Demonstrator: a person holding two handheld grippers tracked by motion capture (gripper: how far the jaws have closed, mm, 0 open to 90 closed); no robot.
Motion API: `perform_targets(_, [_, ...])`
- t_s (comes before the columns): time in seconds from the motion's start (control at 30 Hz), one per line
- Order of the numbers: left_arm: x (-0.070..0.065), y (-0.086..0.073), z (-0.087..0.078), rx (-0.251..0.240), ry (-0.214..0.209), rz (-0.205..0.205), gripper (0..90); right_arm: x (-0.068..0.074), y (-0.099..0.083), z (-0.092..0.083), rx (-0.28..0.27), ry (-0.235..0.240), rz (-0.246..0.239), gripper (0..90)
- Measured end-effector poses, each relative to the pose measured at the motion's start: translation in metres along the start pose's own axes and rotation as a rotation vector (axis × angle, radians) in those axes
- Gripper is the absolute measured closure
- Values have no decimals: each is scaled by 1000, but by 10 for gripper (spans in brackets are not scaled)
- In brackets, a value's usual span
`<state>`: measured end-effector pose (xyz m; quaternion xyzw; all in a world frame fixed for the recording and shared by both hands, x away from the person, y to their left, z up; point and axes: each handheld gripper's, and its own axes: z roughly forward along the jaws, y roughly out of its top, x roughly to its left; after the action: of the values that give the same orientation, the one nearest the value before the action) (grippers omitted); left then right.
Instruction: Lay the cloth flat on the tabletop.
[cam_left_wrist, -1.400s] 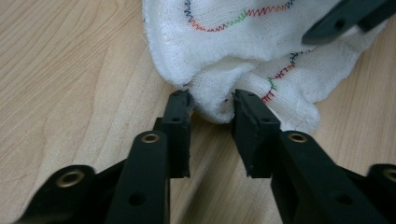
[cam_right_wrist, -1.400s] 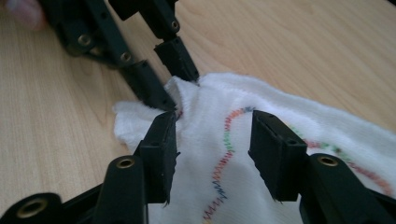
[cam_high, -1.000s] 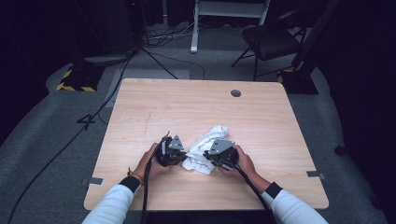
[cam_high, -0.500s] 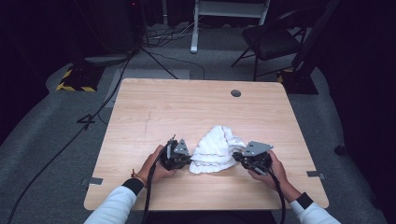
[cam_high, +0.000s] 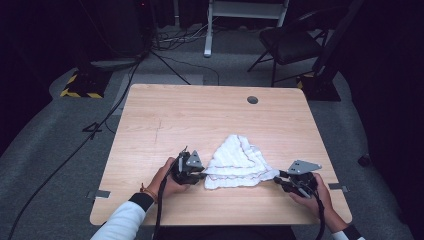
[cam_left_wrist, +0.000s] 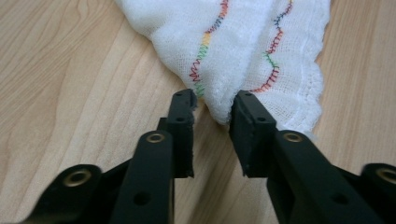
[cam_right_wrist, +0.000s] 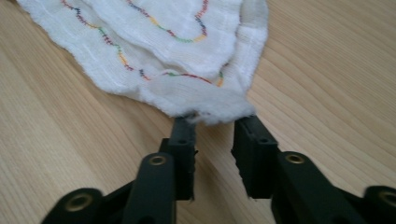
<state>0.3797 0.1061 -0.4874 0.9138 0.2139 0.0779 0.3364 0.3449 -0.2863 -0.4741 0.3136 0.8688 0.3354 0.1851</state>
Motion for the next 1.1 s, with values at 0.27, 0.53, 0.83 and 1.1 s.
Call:
perform_targets(0.27, [-3, 8, -6, -70, 23, -37, 407, -18, -12, -21, -61, -11, 73, 532])
perform_targets(0.53, [-17, 35, -4, -108, 28, 25, 287, -21, -4, -27, -127, -24, 70, 523])
perform_targets(0.83, [-37, 74, 28, -82, 2, 118, 285, -11, 6, -1, -67, -5, 8, 507])
perform_targets(1.1, [-52, 109, 70, -39, -42, 155, 380, -10, -4, 17, 11, -2, -2, 498])
